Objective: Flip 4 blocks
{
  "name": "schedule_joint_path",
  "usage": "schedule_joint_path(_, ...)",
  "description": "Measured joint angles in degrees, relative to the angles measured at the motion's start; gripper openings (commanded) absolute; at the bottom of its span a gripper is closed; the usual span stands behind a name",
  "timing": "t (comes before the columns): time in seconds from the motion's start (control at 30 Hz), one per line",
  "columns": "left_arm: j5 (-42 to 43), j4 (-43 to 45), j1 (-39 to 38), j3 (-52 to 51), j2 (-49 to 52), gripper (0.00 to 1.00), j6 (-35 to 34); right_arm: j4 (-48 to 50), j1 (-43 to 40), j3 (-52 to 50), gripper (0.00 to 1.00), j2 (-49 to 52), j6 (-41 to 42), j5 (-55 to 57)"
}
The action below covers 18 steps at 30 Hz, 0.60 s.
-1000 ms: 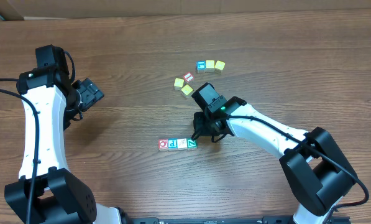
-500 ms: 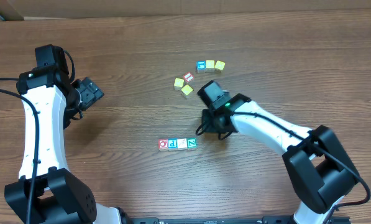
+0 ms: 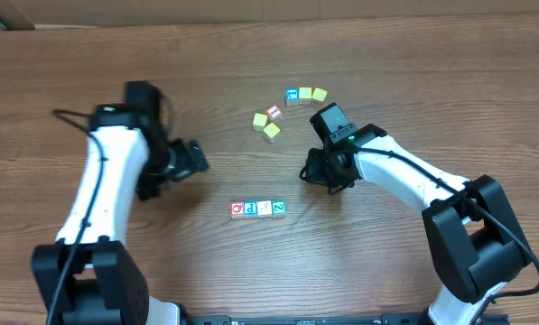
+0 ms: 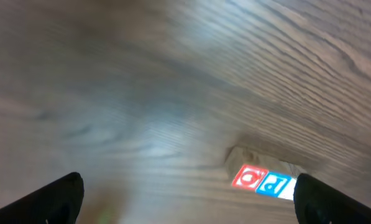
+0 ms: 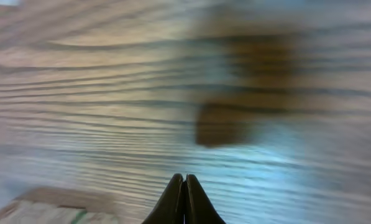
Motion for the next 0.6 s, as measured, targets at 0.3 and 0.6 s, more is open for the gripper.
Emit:
schedule_joint_path(0.3,-0.24,16.81,-8.81,-4.87,0.15,0.04,0.02,3.56,0.24,0.00,0.04,0.00,-1.46,-4.46)
schedule_joint_path(0.6,-1.22,21.05,-15.43,-4.94,0.15,0.04,0.00,1.40,4.68,0.00,0.04,0.00,-1.64,-3.78)
